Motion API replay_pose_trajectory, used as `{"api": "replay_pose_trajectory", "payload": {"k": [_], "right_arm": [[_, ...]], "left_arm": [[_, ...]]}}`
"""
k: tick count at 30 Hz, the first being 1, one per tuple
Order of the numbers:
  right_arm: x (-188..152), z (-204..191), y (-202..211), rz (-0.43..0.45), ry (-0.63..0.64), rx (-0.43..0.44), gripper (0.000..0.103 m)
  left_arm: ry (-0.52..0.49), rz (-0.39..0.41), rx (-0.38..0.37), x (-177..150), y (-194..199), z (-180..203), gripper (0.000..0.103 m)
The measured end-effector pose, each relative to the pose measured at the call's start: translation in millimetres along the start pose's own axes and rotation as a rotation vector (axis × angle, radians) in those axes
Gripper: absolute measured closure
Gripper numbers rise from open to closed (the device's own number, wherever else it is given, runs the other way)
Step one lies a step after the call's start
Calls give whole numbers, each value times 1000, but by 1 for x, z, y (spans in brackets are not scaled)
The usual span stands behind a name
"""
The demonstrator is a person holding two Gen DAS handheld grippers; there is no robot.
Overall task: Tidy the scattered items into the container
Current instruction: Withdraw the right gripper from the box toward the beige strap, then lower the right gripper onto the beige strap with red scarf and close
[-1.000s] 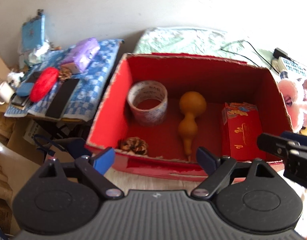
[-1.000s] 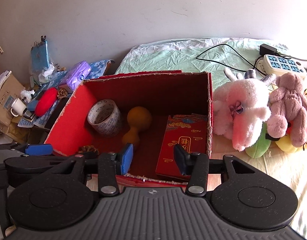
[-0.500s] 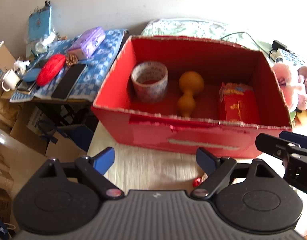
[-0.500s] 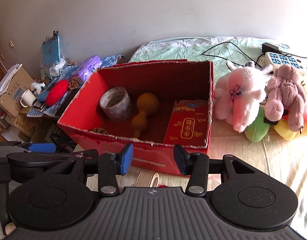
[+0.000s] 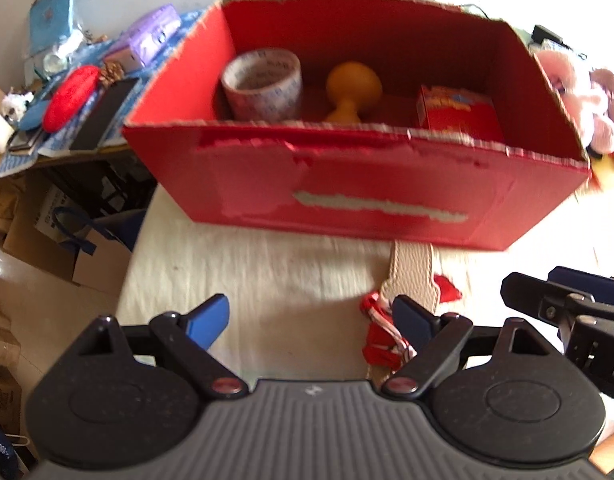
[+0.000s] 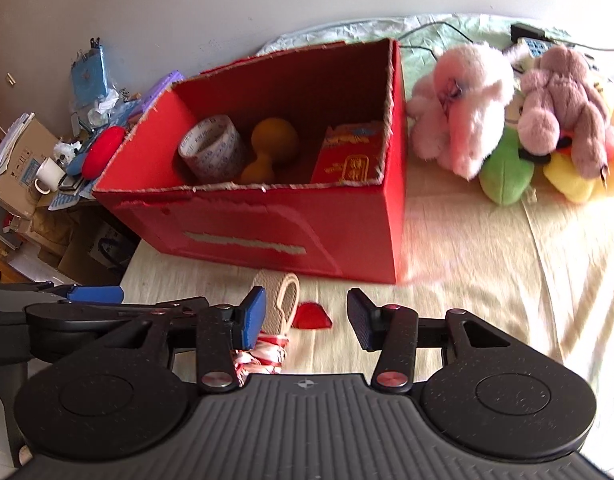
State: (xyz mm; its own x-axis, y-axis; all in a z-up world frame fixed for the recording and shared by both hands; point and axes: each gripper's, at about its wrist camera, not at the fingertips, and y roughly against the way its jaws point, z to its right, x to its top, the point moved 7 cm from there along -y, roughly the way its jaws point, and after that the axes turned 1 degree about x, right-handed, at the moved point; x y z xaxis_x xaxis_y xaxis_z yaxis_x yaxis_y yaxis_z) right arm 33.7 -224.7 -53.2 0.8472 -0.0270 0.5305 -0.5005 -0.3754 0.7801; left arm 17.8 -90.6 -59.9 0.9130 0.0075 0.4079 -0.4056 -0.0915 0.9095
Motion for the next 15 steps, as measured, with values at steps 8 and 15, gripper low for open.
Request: {"api": "replay_pose_trajectory", "payload": {"k": [8,15], "right_arm": [[-10,13,-7,-43,-51,11,54],[-15,23,-14,-69,-98,23,54]], "left_arm": [[-31,-42,-15,-13,-14,10,15],[-54,-34,-32,-20,-18,10,15]]}}
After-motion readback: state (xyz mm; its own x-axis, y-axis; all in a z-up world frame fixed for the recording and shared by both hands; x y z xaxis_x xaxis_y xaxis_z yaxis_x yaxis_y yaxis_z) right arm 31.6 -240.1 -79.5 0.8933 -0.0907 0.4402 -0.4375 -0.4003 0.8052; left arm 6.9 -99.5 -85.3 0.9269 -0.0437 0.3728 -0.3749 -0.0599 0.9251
